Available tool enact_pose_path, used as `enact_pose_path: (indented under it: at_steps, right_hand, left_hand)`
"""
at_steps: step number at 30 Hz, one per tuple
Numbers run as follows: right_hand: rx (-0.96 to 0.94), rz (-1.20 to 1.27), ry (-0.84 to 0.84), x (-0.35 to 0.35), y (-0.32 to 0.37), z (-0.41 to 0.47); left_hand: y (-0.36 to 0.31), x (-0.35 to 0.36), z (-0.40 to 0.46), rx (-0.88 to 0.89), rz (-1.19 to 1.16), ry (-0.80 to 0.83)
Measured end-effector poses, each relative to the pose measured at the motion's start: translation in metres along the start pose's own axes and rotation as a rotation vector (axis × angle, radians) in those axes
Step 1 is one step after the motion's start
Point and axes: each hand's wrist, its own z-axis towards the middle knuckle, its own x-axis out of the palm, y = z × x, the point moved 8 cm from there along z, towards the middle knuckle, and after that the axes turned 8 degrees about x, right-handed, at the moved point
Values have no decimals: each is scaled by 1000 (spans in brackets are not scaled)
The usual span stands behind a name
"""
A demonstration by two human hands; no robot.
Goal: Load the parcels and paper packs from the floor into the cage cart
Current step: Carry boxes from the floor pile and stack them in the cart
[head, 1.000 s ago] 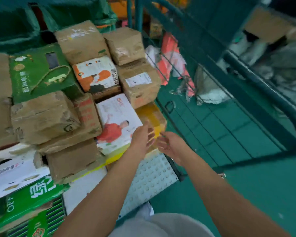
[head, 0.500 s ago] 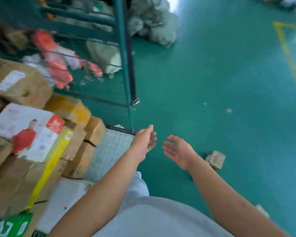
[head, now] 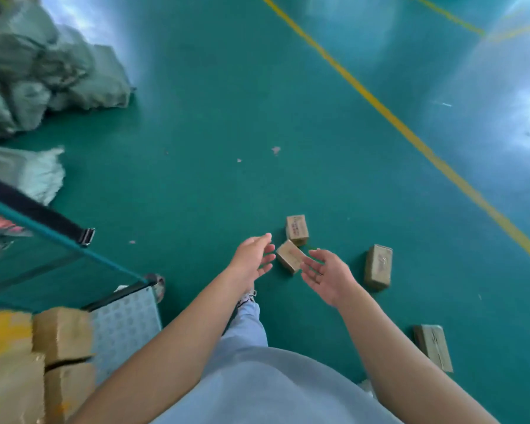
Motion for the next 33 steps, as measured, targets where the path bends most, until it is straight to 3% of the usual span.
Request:
enact_pose_path:
  at_steps: [14, 23, 33]
  right_hand:
    - [108, 224, -204, -94, 55, 85]
    - [207, 165, -247, -93, 127, 210]
    - [368, -58, -297, -88, 129, 370]
  left_hand:
    - [10, 95, 121, -182, 230, 102]
    - [6, 125, 267, -299, 394, 89]
    - [66, 130, 418, -398, 494, 69]
